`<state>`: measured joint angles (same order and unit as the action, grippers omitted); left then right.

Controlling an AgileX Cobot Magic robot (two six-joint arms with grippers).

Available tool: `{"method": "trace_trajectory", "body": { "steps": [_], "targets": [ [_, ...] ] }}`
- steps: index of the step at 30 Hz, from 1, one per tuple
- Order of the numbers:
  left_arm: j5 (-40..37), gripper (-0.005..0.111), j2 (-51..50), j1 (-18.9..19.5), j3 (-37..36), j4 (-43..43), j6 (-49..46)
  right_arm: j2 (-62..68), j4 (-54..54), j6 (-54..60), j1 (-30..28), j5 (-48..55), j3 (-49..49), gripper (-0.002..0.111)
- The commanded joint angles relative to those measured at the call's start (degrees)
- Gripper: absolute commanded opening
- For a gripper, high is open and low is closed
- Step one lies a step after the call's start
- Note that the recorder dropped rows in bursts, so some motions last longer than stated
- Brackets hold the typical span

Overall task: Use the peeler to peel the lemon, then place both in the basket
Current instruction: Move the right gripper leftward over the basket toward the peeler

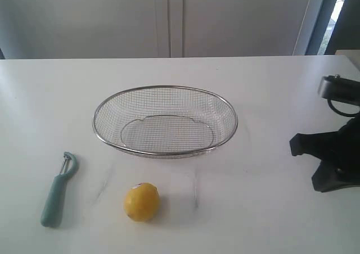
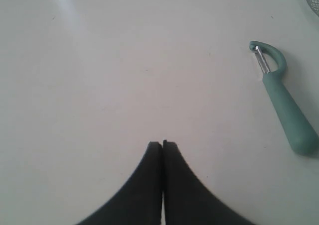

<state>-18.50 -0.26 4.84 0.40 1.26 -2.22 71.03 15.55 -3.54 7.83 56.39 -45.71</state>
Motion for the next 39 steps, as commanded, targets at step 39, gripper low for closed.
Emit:
{"method": "trace_trajectory", "body": {
  "steps": [39],
  "targets": [
    [-0.6,0.000,0.3,0.2,-0.4,0.5,0.4,10.4,-0.2,-7.1,22.6,0.3,-13.3,0.000]
  ]
}}
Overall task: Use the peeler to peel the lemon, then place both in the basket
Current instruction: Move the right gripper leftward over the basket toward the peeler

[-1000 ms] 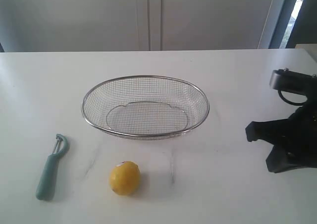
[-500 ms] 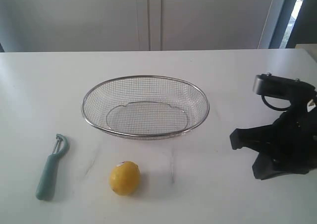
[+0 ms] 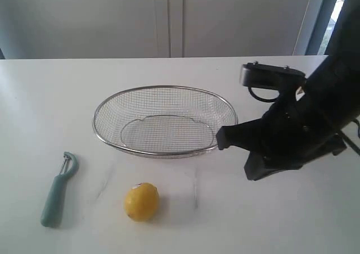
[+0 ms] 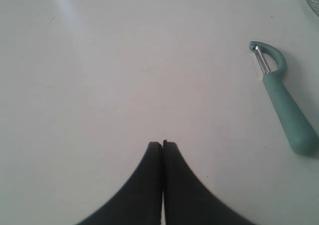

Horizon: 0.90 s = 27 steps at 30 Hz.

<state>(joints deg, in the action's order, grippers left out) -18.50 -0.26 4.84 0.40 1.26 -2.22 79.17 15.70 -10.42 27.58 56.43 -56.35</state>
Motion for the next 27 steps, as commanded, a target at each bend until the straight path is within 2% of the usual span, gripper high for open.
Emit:
{"method": "trace_trajectory", "body": {
  "steps": [1,15,27],
  "targets": [
    [-0.6,0.000,0.3,0.2,-0.4,0.5,0.4,2.9,-0.3,-0.3,3.4,0.2,-3.2,0.000],
    [-0.6,0.000,0.3,0.2,-0.4,0.5,0.4,12.3,-0.3,-0.3,12.8,0.8,-12.6,0.000],
    [-0.6,0.000,0.3,0.2,-0.4,0.5,0.4,21.4,-0.9,0.1,17.6,5.2,-22.5,0.000]
  ]
}}
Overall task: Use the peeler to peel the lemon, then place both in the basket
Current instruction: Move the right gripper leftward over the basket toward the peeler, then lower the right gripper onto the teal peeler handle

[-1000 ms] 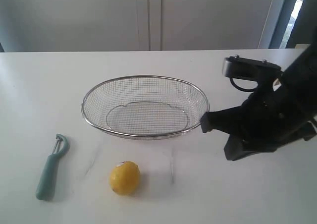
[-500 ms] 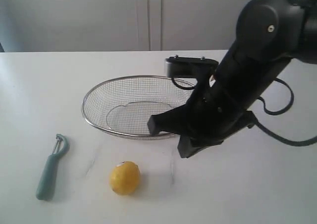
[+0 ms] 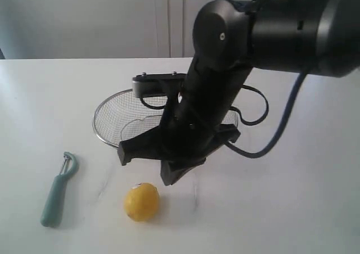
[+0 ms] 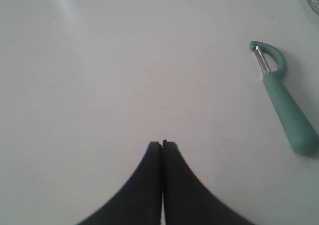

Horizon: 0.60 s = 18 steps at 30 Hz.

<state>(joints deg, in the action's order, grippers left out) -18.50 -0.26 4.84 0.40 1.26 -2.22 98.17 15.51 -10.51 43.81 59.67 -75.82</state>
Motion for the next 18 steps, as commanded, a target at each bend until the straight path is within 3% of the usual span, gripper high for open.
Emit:
{"method": "trace_trajectory", "body": {
  "steps": [1,18],
  "targets": [
    [-0.6,0.000,0.3,0.2,-0.4,0.5,0.4,3.3,-0.8,0.2,1.8,2.4,-3.9,0.000],
    [-0.6,0.000,0.3,0.2,-0.4,0.5,0.4,16.5,-2.1,3.0,7.8,8.1,-21.3,0.000]
  ]
}}
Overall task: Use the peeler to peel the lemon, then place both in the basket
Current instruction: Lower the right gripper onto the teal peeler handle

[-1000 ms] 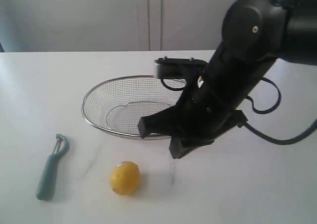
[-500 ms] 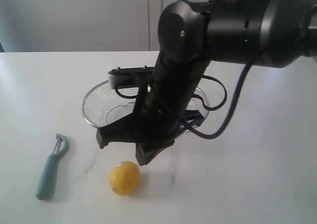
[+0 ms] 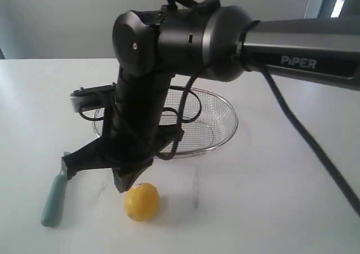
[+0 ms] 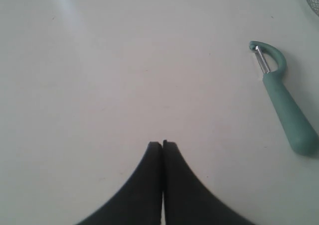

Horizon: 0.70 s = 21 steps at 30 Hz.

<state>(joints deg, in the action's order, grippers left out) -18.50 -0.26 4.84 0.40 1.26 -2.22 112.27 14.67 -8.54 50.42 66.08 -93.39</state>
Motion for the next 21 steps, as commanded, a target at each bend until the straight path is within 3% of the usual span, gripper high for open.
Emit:
{"method": "trace_trajectory", "body": {
  "steps": [1,21],
  "targets": [
    [-0.6,0.000,0.3,0.2,-0.4,0.5,0.4,3.0,-1.5,1.0,1.5,2.3,-4.7,0.000],
    [-0.6,0.000,0.3,0.2,-0.4,0.5,0.4,18.4,-2.6,2.1,5.1,3.6,-27.3,0.000]
  ]
}}
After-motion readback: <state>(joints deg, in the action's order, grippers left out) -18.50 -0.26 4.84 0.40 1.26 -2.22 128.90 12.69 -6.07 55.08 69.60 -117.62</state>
